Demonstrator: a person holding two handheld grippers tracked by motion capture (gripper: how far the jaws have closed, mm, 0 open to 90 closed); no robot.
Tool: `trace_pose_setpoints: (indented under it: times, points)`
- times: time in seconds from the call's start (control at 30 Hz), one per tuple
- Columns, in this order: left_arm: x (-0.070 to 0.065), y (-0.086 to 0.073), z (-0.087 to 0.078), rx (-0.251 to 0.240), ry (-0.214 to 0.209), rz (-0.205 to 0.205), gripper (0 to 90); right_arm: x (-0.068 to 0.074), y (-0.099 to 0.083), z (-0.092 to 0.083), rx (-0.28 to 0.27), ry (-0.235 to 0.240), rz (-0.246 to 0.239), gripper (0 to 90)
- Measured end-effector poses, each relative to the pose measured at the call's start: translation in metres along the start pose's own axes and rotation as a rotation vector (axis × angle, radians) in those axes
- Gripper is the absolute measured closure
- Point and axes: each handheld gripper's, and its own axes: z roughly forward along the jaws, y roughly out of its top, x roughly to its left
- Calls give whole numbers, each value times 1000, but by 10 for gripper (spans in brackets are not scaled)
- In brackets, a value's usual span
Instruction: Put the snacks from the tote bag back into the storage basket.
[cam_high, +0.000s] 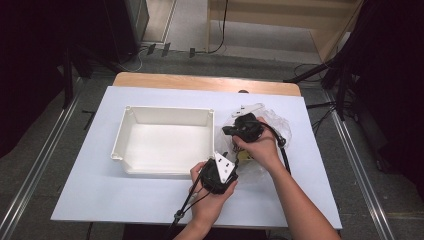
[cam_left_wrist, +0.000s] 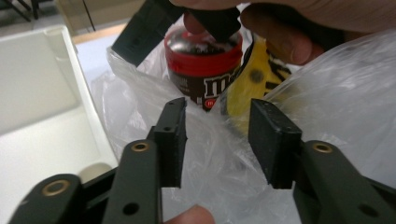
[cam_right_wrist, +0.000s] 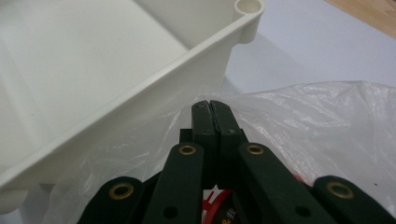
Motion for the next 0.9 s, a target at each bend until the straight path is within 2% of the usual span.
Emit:
trace_pose_setpoints:
  times: [0.17,0.3,0.33,0.4,0.5,0.7,0.9]
  points:
    - [-2,-7,11,65,-7,8,737,2,0,4,31,-5,-20,900]
    - [-2,-11,16,101,5,27,859,0,0,2,19,-15,-11,900]
    - [-1,-14,19,132,5,31,891,-3,0,1,10,-22,2,900]
    - [1,-16,21,156,-3,33,900,-8,-1,-1,5,-37,17,900]
    - [1,-16,22,167,-8,39,900,-17,-1,-1,13,-66,33,900]
    - [1,-16,22,174,-14,40,900,-28,2,-1,16,-77,48,900]
    - [3,-16,22,171,-22,34,900,-41,-1,2,25,-75,96,900]
